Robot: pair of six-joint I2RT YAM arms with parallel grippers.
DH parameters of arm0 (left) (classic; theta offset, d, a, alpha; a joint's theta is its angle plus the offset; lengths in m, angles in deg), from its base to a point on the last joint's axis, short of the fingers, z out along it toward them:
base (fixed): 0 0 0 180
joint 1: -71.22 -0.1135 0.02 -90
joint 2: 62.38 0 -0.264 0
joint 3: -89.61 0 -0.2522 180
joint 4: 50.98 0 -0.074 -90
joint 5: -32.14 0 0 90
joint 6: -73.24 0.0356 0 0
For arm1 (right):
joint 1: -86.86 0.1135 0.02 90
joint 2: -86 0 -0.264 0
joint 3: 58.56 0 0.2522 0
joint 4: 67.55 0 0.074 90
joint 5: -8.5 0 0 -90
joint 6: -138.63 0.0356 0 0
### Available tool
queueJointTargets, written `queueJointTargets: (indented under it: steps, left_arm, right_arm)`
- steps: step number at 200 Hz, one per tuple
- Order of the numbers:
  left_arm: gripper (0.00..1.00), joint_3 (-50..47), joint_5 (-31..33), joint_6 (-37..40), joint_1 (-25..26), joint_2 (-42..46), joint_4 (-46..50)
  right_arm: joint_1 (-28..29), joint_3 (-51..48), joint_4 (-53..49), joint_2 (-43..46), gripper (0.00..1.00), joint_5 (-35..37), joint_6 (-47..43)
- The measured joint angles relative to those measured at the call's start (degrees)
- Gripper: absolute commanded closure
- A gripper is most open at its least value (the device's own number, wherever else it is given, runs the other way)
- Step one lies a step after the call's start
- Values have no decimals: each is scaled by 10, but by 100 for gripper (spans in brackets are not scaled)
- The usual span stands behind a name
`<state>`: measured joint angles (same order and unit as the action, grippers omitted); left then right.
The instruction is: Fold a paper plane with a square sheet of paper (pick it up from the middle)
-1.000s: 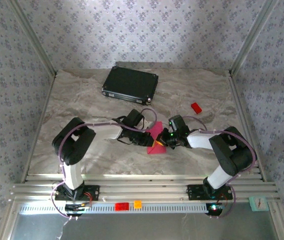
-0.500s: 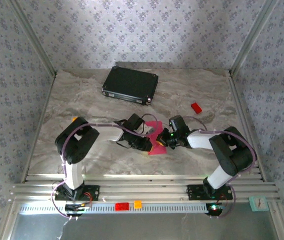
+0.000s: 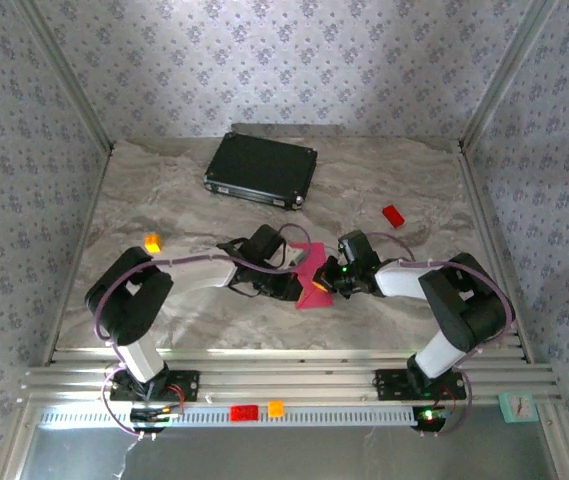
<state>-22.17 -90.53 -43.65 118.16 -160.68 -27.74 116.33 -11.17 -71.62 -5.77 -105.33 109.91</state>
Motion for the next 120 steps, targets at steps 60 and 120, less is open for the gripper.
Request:
queueJointTargets:
  steps: [60, 120]
  left_arm:
    - [91, 67, -31, -17, 1, -98, -32]
    - [90, 43, -29, -2, 5, -114, -29]
  right_arm:
    - [0, 0, 0, 0, 100, 0, 0]
    - [-2, -6, 12, -2, 100, -7, 0]
